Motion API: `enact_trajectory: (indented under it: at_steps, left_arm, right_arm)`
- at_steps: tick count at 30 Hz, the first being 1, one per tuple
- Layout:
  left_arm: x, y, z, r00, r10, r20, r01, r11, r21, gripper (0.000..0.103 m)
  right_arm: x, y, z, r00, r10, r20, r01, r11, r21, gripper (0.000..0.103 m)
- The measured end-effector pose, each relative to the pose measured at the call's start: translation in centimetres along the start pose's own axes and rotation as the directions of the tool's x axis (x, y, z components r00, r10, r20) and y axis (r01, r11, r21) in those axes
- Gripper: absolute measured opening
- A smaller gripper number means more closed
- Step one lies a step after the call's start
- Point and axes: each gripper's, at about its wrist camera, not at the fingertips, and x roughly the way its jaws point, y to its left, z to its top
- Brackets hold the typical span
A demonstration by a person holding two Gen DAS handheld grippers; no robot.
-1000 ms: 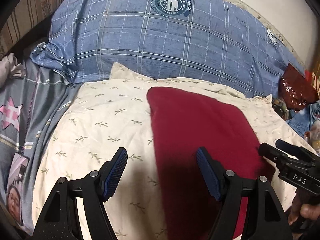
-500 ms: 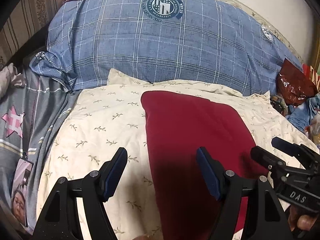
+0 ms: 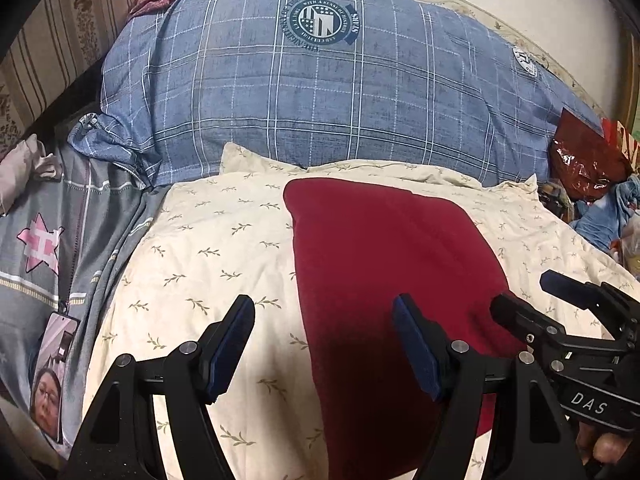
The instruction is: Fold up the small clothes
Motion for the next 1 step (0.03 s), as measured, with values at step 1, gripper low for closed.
enact_trajectory:
  at_steps: [1]
  left_arm:
    - [0.01, 0.01, -0.01, 1.0, 0.001, -0.001, -0.001, 1.0, 0.003, 0.071]
  right_arm:
    - [-0.03, -0.06, -0.02, 1.0, 0.0, 0.002, 0.0, 1.0, 0.001, 0.08]
